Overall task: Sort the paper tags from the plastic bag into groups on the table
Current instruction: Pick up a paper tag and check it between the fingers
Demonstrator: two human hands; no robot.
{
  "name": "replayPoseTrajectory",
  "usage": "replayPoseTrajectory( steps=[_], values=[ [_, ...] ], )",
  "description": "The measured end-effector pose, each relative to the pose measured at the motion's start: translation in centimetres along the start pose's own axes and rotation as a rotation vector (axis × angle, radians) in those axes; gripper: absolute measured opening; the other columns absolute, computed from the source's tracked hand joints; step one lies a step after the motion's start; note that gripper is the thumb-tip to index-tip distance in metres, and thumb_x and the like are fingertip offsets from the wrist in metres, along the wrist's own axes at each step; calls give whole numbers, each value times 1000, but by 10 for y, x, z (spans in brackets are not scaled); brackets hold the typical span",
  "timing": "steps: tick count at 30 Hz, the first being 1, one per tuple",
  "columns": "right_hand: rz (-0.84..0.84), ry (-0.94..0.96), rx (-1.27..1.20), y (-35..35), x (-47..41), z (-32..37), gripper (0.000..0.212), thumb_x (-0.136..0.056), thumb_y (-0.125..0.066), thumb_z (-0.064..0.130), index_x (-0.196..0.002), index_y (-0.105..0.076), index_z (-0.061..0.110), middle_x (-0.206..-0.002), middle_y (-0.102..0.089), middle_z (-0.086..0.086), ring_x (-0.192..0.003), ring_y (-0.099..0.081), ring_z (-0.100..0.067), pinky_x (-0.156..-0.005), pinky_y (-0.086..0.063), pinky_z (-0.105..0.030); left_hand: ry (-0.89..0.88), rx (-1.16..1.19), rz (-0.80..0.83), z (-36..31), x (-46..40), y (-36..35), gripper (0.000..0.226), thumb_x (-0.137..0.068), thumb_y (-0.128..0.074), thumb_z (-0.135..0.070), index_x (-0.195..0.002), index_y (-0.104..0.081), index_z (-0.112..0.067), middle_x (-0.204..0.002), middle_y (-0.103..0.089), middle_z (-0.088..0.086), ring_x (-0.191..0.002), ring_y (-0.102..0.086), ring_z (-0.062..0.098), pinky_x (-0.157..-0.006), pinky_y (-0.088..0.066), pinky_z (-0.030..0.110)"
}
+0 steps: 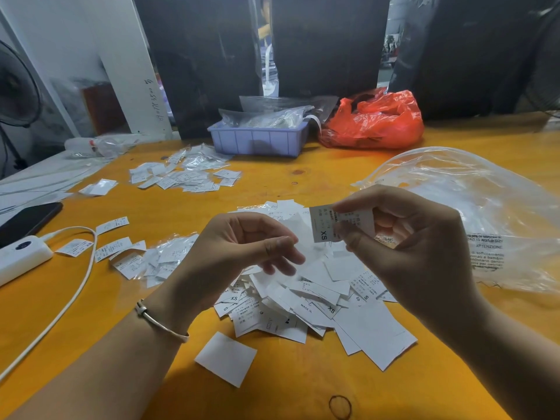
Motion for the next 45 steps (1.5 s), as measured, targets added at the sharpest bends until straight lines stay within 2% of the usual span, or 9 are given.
replayPoseTrajectory(
  steps=[8, 15, 20, 29, 32, 35, 39, 43, 45],
  values=[
    [40, 11, -26, 0, 1, 3, 16, -77, -70, 14, -93, -71, 18, -91, -73, 6, -85, -70, -9, -67, -60, -29, -4, -3, -2, 1, 0, 0, 11, -81, -72, -29, -88, -78, -21, -85, -77, 9, -71, -74, 21, -59, -53, 20],
    [78, 72, 32, -5, 0, -2, 18, -76, -70, 6, -92, -72, 14, -85, -72, 4, -78, -69, -11, -66, -58, -28, -10, 21, 9, 2, -1, 0, 10, -83, -72, -25, -88, -77, -18, -85, -77, 11, -71, -74, 22, -58, -52, 20],
    [117, 155, 134, -5, -1, -1, 17, -76, -71, 7, -91, -73, 14, -85, -71, 7, -76, -65, -5, -58, -53, -20, -1, 14, 27, 2, -1, 0, 12, -84, -71, -26, -89, -77, -17, -86, -77, 11, -72, -74, 22, -59, -53, 20],
    [181, 8, -19, -9, 2, -6, 24, -76, -74, 0, -91, -73, 19, -83, -71, 13, -75, -68, -6, -63, -57, -28, 6, -9, 36, 4, -1, -2, 13, -84, -72, -26, -88, -76, -14, -84, -77, 13, -72, -74, 25, -58, -53, 21],
    [168, -47, -80, -5, 0, -6, 14, -77, -76, 19, -91, -73, 21, -81, -72, 12, -72, -69, -8, -61, -58, -29, -2, -9, 17, 4, -1, 0, 14, -83, -72, -26, -89, -77, -14, -85, -77, 12, -72, -74, 24, -60, -54, 22],
    [242, -64, 22, -8, -1, -7, 35, -72, -76, 44, -95, -72, 18, -84, -73, 9, -74, -70, -5, -60, -59, -29, -14, -12, 18, 4, -2, 0, 10, -85, -73, -22, -89, -76, -13, -83, -77, 10, -72, -73, 22, -60, -54, 21],
    [367, -145, 62, -16, 0, -14, 38, -68, -70, 51, -86, -75, 18, -74, -73, 5, -67, -69, -10, -60, -59, -38, -31, -19, -14, 4, -2, -1, 13, -81, -76, -22, -89, -75, -12, -81, -76, 9, -73, -73, 22, -61, -54, 22],
    [357, -142, -26, -15, 0, -17, 19, -76, -66, 41, -78, -74, 24, -69, -71, 6, -61, -66, -9, -53, -51, -18, -21, -86, -8, 4, -3, -1, 12, -82, -79, -19, -88, -75, -10, -83, -76, 9, -77, -72, 20, -66, -54, 21],
    [353, -151, -34, -14, 0, -19, 11, -81, -70, 29, -77, -74, 21, -67, -70, 5, -58, -63, -7, -53, -48, -16, 6, -129, 30, 6, -2, -2, 10, -83, -78, -12, -88, -74, -4, -83, -76, 10, -78, -71, 19, -68, -53, 20]
  ],
)
Point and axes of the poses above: each hand's wrist, its own x-axis away from the middle knuckle, its own y-axis out of the back of the hand, z = x × y, the point moved 3 cm from there along -x, towards the middle knuckle
